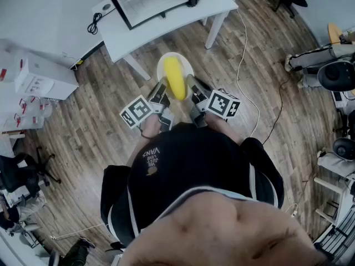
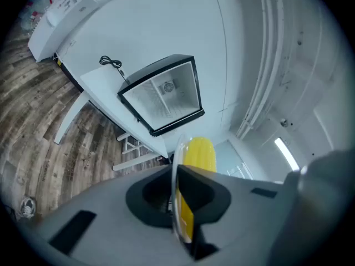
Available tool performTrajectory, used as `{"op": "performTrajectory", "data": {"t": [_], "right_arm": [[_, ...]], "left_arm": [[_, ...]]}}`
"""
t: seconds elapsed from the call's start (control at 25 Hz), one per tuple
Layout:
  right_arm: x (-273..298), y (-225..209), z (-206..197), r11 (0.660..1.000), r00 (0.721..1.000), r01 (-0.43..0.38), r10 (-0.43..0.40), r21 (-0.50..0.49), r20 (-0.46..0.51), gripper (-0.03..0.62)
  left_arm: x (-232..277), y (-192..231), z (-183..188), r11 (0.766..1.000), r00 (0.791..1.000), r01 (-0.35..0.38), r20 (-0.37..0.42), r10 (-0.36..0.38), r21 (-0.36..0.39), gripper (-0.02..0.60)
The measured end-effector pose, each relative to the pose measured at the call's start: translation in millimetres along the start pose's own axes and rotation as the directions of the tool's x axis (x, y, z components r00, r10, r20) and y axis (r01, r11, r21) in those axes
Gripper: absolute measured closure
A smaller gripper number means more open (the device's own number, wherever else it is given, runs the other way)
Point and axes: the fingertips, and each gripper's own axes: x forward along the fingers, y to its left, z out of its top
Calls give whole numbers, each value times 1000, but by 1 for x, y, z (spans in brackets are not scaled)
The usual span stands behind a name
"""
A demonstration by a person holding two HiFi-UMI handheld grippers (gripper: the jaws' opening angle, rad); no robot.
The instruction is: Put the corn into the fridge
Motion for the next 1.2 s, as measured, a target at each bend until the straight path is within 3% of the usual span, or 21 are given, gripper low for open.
{"op": "performTrajectory", "data": {"t": [0.64, 1.2], "right_arm": [[2, -9, -6, 999, 999, 28, -29, 31, 21, 565], [30, 28, -60, 997, 995, 76, -78, 31, 66, 565]], "left_arm": [[1, 4, 4, 1000, 999, 2, -43, -2, 14, 548], [-49, 36, 39, 999, 993, 39, -114, -38, 5, 548]]}}
